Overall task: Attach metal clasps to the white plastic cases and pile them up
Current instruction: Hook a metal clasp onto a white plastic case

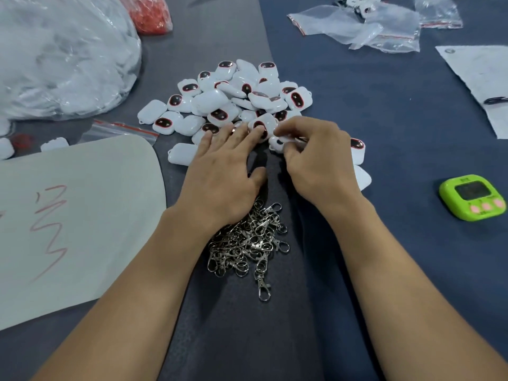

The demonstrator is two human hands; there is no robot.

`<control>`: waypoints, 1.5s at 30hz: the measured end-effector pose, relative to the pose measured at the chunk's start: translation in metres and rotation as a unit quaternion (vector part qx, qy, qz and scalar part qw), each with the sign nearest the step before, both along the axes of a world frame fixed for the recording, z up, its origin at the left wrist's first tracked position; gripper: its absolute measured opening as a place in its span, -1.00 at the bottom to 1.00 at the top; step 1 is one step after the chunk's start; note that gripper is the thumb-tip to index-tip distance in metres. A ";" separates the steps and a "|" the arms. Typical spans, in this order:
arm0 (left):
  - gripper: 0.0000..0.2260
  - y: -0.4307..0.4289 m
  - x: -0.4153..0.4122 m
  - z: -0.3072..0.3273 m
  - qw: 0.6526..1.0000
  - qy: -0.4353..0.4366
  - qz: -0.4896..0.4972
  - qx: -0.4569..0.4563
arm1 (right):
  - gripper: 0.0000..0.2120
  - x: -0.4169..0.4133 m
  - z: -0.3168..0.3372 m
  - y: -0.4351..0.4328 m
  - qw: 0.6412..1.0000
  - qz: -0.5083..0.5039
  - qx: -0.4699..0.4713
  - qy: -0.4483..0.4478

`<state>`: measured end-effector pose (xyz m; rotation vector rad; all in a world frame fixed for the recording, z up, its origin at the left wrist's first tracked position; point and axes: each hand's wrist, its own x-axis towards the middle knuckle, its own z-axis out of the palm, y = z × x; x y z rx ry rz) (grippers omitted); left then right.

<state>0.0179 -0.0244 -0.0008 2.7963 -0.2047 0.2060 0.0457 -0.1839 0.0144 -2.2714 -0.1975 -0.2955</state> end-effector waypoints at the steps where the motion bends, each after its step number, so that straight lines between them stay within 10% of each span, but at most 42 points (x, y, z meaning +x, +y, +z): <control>1: -0.46 -0.001 -0.002 0.003 0.999 -0.037 0.005 -0.003 | -0.74 0.000 0.000 0.000 0.998 -0.001 0.055 0.005; 5: -0.83 0.001 -0.009 0.018 0.980 -0.196 0.036 -0.021 | -0.76 -0.001 0.002 0.005 0.953 0.009 0.288 0.098; 10: -0.78 0.004 -0.021 0.019 0.997 -0.063 0.031 0.031 | -0.73 -0.001 0.003 0.004 0.903 0.048 0.366 0.220; 16: -0.93 0.005 -0.013 0.020 0.997 -0.012 0.072 -0.017 | -0.76 -0.005 -0.002 0.003 0.894 0.130 0.346 0.255; 27: -0.78 0.002 -0.014 0.007 0.980 -0.107 0.076 -0.152 | -0.73 -0.003 -0.012 0.012 0.979 0.086 0.158 0.100; 39: -0.81 0.004 -0.002 0.014 0.793 -0.033 0.083 -0.602 | -0.74 -0.009 -0.002 0.014 0.904 0.138 0.345 0.213; 45: -0.79 0.005 -0.003 0.011 0.806 0.002 0.080 -0.587 | -0.78 -0.010 0.004 0.011 0.880 0.102 0.409 0.221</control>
